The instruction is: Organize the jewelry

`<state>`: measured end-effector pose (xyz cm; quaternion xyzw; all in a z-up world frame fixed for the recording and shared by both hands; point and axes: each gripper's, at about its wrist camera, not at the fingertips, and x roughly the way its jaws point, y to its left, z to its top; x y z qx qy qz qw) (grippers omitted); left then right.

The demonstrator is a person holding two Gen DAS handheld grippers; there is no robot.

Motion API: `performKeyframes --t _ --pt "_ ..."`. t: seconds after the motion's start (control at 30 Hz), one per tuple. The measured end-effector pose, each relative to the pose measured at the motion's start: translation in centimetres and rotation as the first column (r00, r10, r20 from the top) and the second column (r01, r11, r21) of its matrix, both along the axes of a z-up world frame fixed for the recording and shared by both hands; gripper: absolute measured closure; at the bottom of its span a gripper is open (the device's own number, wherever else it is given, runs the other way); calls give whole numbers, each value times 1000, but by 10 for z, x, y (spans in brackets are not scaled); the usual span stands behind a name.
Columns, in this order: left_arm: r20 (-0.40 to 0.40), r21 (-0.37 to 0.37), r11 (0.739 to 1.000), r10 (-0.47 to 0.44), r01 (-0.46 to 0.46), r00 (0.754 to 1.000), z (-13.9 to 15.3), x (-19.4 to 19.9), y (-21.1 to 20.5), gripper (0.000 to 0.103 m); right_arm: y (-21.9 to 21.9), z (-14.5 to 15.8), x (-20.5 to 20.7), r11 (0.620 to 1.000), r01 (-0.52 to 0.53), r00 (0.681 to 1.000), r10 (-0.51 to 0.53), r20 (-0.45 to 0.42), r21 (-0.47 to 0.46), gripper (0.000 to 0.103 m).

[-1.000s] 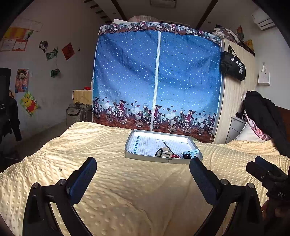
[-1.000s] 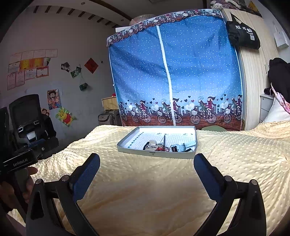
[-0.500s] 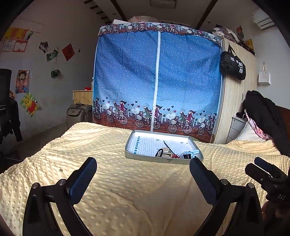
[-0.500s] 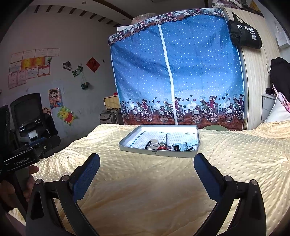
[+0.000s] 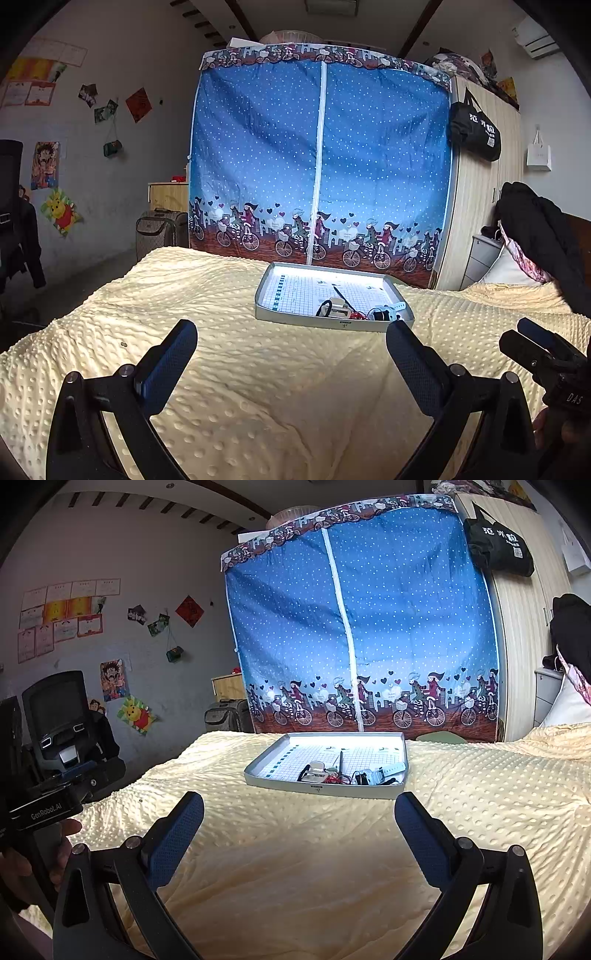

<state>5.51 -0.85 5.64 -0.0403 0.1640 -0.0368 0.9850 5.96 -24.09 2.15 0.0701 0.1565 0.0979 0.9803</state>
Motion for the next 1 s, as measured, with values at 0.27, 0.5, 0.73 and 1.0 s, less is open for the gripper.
performKeyframes --t 0.27,0.5,0.73,1.0 --pt "9 5 1000 6 -6 1000 0 -1 -1 0 1 0 0 1000 -3 1000 3 -2 2 2" --pt "-8 4 1000 -6 6 1000 -2 1 -2 0 4 -2 2 1000 -4 1000 4 -24 2 2" --pt "-18 7 1000 -12 12 1000 -4 0 -2 0 9 -5 3 1000 -2 999 2 -41 -3 2" --pt "-28 -4 1000 -11 11 1000 -6 1 1 0 11 -6 4 1000 -6 999 6 -47 -8 2"
